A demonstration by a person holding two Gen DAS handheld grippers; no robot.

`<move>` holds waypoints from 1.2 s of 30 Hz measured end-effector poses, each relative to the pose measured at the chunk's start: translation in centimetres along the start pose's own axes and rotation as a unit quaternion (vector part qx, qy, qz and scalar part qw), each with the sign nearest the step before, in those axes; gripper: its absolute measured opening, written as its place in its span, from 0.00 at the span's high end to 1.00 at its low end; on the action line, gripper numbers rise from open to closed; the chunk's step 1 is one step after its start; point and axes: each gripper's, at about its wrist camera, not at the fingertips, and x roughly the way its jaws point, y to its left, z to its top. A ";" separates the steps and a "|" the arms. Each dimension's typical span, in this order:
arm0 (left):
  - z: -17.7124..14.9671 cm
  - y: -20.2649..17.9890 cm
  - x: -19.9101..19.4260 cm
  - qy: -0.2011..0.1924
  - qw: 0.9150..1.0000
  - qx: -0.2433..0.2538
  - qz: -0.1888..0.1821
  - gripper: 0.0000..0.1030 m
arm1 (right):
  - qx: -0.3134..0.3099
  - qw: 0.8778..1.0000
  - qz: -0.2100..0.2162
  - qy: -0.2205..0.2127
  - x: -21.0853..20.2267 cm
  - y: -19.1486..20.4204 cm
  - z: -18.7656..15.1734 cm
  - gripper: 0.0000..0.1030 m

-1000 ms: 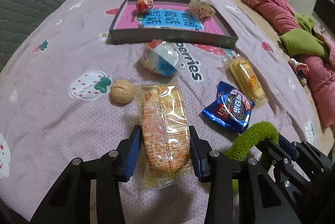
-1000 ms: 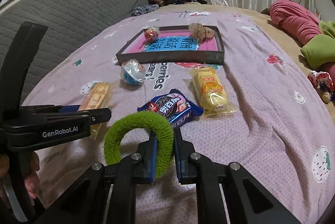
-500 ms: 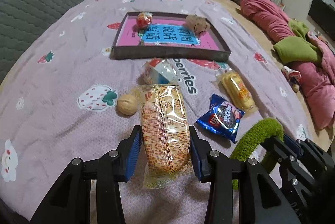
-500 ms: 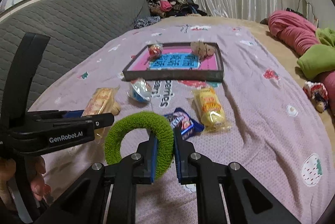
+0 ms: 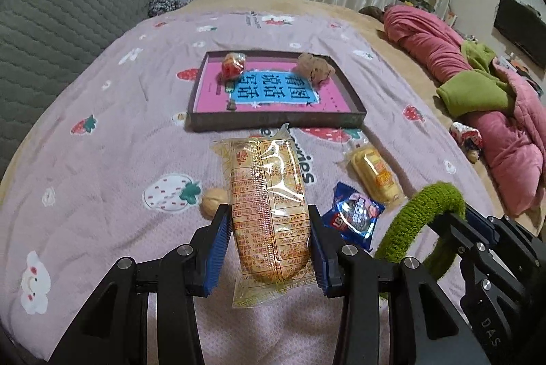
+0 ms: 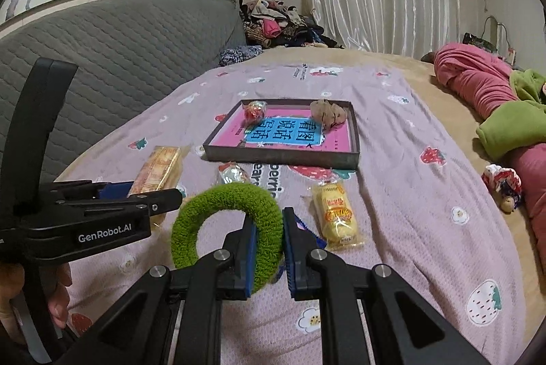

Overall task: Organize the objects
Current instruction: 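Carry the wafer pack and green ring with both tools over the tray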

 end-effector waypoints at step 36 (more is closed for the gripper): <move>9.6 0.3 -3.0 -0.063 0.998 0.026 0.010 0.57 | -0.017 0.997 -0.029 -0.073 -1.6 -1.1 10.7 0.86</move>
